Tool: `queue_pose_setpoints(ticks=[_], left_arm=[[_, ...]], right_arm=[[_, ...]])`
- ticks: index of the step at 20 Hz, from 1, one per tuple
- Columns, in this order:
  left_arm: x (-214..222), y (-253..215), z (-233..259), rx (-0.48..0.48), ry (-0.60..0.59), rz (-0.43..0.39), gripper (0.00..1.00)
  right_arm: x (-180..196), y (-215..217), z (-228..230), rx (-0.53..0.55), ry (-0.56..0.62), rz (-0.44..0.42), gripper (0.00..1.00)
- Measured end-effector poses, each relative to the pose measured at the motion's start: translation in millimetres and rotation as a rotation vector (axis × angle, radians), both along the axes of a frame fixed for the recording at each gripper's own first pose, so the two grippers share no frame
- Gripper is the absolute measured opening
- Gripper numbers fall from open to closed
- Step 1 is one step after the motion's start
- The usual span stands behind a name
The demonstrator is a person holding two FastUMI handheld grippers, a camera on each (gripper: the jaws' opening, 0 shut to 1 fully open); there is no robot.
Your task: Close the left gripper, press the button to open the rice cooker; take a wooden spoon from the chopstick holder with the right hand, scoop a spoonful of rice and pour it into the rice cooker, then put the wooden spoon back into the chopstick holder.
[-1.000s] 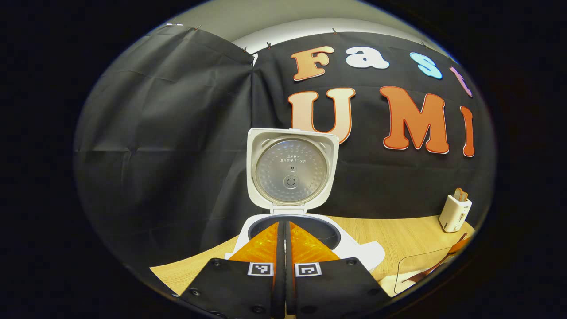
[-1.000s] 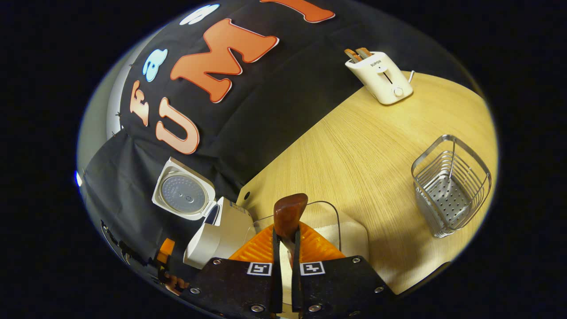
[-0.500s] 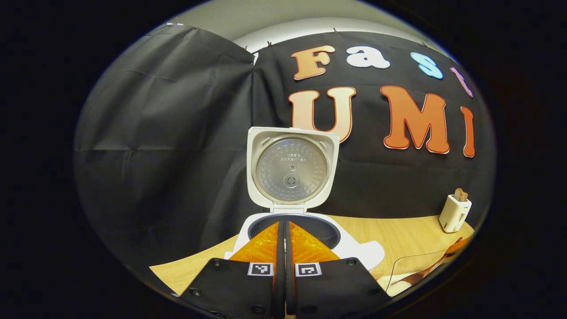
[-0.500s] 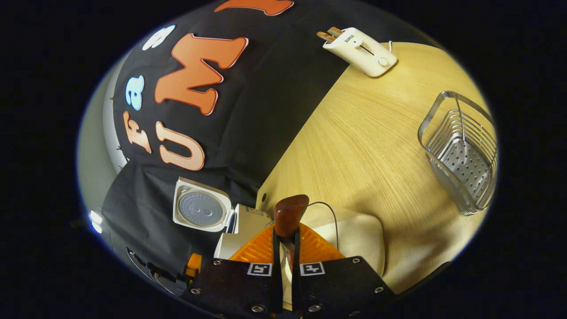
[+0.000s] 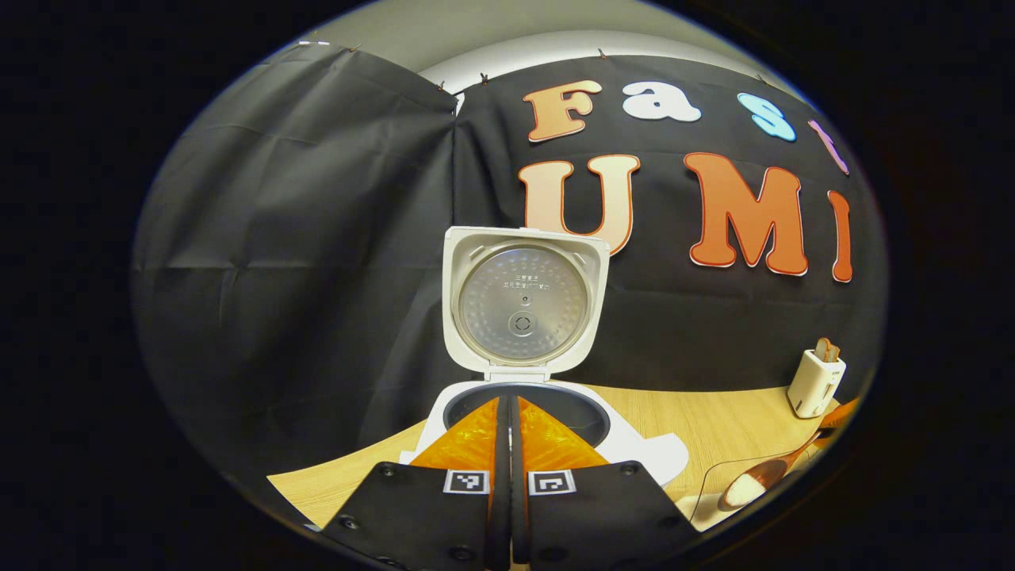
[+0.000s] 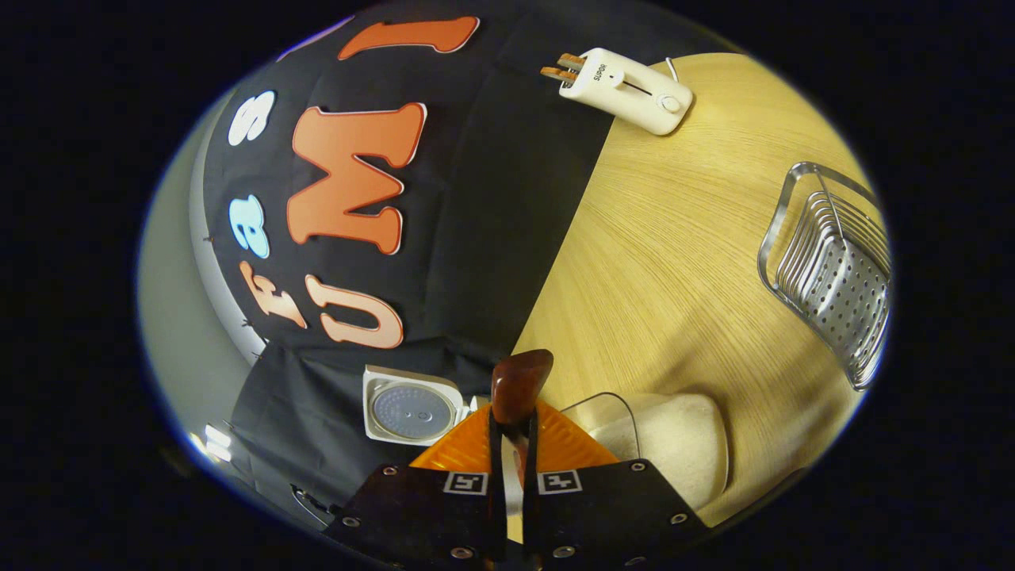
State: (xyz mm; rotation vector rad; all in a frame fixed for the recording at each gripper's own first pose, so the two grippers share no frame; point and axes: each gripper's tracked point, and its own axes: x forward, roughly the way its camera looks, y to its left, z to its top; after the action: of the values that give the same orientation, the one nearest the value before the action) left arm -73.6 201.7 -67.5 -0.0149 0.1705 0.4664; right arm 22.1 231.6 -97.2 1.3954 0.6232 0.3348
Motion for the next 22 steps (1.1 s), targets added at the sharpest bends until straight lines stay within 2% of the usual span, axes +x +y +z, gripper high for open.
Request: queue_pose_setpoints(ticks=[3, 9, 16, 22], left_arm=[[0, -2, 0, 0.006, 0.002, 0.001, 0.04], [2, 3, 2, 0.020, 0.006, 0.016, 0.10], [6, -3, -1, 0.014, 0.016, 0.002, 0.10], [2, 4, 1, 0.031, 0.012, 0.015, 0.10]], right_arm=[[10, -9, 8, 0.058, 0.011, -0.043, 0.08], [18, -17, 22, 0.204, 0.050, -0.076, 0.08], [33, -13, 43, 0.437, 0.103, -0.079, 0.08], [47, 9, 66, 0.514, 0.092, -0.039, 0.08]])
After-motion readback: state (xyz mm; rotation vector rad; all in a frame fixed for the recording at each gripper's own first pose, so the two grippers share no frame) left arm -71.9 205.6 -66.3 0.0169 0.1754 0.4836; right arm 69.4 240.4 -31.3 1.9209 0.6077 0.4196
